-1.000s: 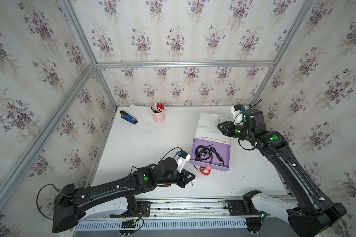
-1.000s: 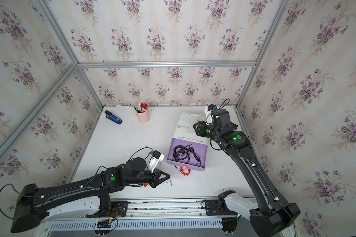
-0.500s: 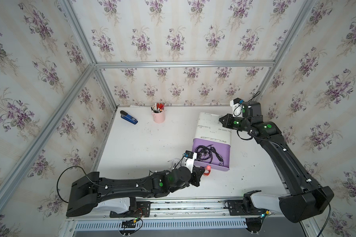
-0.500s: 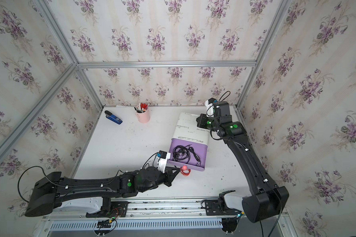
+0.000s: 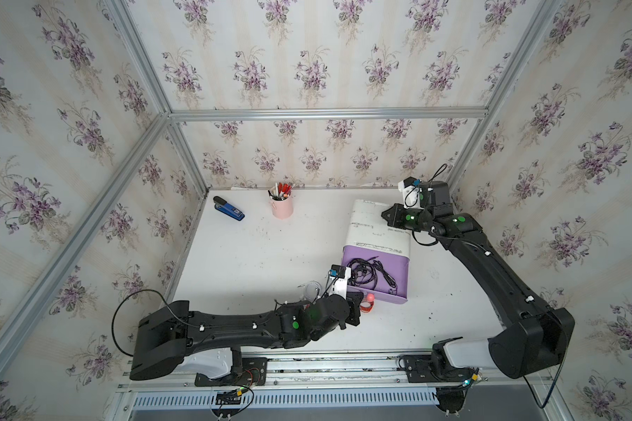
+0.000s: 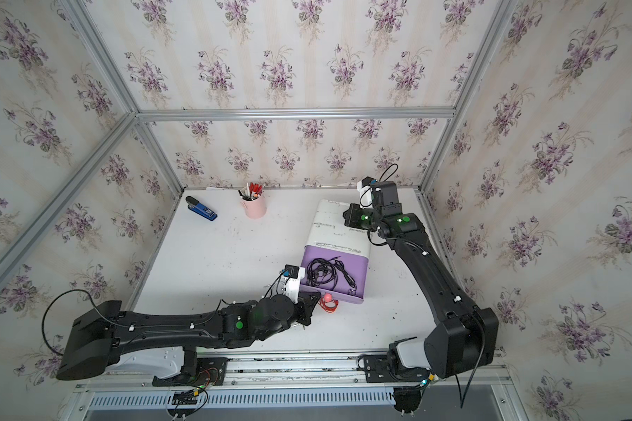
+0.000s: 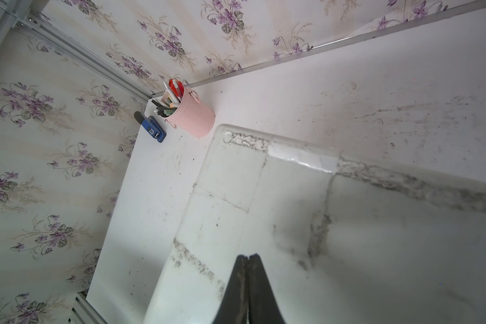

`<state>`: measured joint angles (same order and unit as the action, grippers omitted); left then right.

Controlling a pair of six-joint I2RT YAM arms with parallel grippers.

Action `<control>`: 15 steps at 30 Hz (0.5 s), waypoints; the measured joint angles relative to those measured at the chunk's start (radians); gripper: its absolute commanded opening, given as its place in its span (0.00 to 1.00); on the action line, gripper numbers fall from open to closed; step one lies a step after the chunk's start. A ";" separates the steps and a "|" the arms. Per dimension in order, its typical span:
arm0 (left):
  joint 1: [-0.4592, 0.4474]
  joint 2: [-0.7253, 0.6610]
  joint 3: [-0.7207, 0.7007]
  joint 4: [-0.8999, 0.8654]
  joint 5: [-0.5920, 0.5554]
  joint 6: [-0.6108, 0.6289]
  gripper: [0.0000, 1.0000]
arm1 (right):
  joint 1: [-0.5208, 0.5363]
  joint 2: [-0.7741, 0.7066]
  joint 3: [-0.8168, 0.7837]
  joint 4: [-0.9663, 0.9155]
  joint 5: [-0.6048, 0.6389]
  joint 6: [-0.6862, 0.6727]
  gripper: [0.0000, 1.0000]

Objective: Place the wired earphones into the drawer by color
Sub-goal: Close the drawer in the storage box.

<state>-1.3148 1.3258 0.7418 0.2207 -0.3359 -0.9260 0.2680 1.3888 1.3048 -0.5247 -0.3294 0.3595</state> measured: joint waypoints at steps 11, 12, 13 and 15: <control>0.005 0.010 0.028 -0.018 -0.019 0.022 0.00 | -0.053 0.125 0.208 -0.009 0.088 -0.060 0.55; 0.005 0.010 0.028 -0.018 -0.019 0.022 0.00 | -0.056 0.145 0.231 -0.014 0.103 -0.074 0.56; 0.005 0.010 0.028 -0.018 -0.019 0.022 0.00 | -0.061 0.166 0.252 -0.022 0.124 -0.086 0.57; 0.005 0.013 0.030 -0.019 -0.020 0.022 0.00 | -0.068 0.204 0.280 -0.023 0.148 -0.119 0.59</control>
<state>-1.3098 1.3388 0.7719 0.2020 -0.3557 -0.9043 0.2001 1.5925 1.5848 -0.5480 -0.1810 0.2401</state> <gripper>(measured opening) 0.052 0.573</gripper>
